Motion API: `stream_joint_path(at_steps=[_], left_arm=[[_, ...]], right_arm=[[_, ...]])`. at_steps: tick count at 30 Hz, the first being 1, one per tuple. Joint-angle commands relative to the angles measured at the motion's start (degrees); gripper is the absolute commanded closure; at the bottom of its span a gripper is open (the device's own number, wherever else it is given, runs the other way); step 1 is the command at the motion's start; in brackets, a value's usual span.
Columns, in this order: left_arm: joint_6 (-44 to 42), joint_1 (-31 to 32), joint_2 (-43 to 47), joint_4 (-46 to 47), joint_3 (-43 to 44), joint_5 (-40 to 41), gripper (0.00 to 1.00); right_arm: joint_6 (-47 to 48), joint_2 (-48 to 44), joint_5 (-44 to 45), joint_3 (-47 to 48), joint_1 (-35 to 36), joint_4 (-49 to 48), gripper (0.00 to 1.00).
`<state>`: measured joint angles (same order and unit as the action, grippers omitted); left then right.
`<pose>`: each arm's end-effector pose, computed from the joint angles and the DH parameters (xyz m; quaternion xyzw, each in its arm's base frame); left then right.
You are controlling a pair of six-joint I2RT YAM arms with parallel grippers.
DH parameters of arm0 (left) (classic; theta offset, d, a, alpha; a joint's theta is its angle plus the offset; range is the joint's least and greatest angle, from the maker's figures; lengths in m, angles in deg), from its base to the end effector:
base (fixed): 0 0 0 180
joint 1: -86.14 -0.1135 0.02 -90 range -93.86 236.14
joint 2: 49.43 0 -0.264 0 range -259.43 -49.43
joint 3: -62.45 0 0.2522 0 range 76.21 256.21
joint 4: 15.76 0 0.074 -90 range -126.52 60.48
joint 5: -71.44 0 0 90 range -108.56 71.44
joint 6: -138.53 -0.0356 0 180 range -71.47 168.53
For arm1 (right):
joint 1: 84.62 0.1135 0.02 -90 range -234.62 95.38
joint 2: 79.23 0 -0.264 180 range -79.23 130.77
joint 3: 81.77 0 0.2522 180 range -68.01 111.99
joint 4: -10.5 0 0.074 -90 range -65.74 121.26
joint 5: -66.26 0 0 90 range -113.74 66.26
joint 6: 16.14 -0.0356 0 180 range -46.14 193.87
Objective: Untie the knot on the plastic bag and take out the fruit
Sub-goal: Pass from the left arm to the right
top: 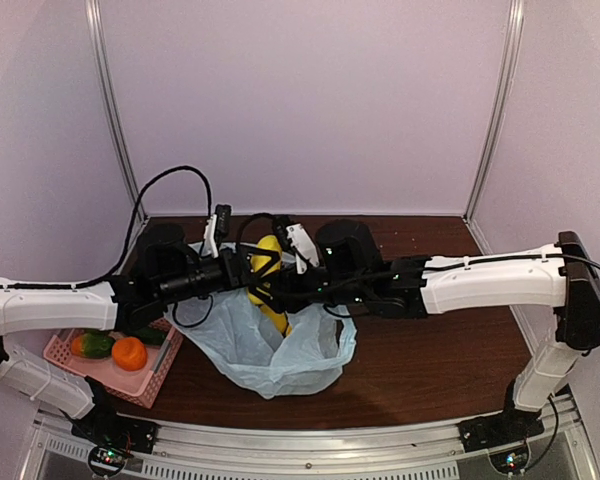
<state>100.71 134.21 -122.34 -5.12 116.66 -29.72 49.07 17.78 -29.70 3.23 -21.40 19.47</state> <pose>0.1881 -0.2197 0.2697 0.0368 0.7533 -0.5479 0.3620 0.1774 0.3597 0.2839 -0.2986 0.7674 0.4239 0.3772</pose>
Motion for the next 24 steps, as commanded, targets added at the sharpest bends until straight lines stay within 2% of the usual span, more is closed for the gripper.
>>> stream_joint_path(at_steps=[1, 3, 5, 7, 11, 15, 19, 24], left_arm=[[0.4, 0.6, 1.1, 0.3, -0.1, -1.5, 0.49], [-0.7, 0.6, 1.8, -2.9, 0.6, -0.4, 0.43], [-2.3, 0.6, 2.8, -7.1, 1.6, 1.0, 0.33], [-4.0, 0.6, 3.7, -12.3, 3.5, 2.6, 0.19], [-8.2, 0.6, 6.3, -25.8, 7.7, 8.3, 0.03], [-10.3, 0.5, 9.1, -29.1, 8.2, 7.9, 0.03], [-11.6, 0.5, 9.8, -27.0, 8.8, 0.6, 0.03], [-10.8, 0.6, 10.4, -22.0, 9.0, -4.7, 0.03]], right_arm=[[-1.7, 0.3, 2.0, 1.1, -0.8, -6.4, 0.47], [-1.8, -0.5, 2.0, 0.4, -0.9, -7.1, 0.53], [-1.7, -1.5, 2.2, -0.1, -1.0, -7.1, 0.57], [-1.6, -2.4, 2.6, -0.8, -1.1, -6.9, 0.59], [-1.0, -4.5, 3.9, -2.1, -1.2, -5.7, 0.59], [0.9, -6.7, 2.9, -3.1, -1.2, -4.9, 0.59], [4.0, -9.4, -2.9, -4.8, -1.1, -6.1, 0.59], [6.4, -12.4, -9.5, -7.0, -1.1, -6.3, 0.59]])
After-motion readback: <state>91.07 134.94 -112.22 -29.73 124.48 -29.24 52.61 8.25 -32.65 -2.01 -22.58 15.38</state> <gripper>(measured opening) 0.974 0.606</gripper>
